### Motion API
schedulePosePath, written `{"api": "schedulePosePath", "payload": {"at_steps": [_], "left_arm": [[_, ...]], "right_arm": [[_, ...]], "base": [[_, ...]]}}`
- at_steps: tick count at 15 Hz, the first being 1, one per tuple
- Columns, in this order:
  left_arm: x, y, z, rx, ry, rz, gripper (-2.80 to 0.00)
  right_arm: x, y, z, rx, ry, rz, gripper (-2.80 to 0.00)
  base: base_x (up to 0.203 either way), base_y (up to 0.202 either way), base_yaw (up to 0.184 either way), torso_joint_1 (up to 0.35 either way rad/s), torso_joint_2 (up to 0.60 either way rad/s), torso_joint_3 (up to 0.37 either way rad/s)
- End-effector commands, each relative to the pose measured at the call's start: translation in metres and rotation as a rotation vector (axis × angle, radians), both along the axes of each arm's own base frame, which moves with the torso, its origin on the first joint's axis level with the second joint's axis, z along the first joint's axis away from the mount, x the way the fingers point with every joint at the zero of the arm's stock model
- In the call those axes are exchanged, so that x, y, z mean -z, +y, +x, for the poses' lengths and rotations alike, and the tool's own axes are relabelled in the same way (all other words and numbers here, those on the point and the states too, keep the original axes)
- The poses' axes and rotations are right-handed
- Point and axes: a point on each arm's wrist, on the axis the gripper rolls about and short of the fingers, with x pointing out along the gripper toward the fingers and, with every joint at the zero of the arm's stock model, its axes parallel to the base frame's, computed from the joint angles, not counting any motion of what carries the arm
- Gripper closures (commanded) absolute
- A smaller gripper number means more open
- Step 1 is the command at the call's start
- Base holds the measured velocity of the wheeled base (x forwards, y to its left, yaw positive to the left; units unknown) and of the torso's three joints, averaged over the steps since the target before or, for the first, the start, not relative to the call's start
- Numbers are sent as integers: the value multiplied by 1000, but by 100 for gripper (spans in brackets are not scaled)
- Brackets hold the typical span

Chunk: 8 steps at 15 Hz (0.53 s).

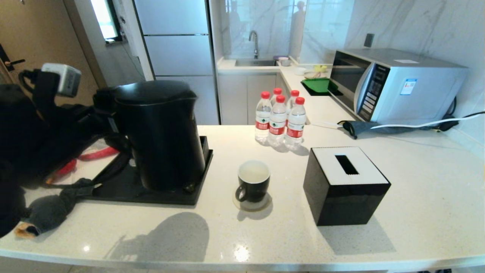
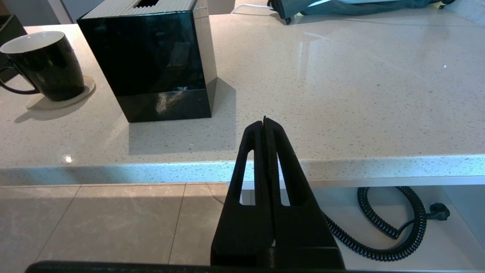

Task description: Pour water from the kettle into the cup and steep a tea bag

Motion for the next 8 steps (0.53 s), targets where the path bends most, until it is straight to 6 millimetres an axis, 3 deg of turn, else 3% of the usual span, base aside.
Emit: {"api": "schedulePosePath", "payload": {"at_steps": [1,8], "left_arm": [[0,-7,1,15,-2,20,0],[21,-25,14,-61,73,131,0]], "right_arm": [[0,0,0,0,0,0,0],[0,0,0,0,-1,-1,0]], "base": [[0,0,0,0,0,0],[0,0,0,0,0,0]]}}
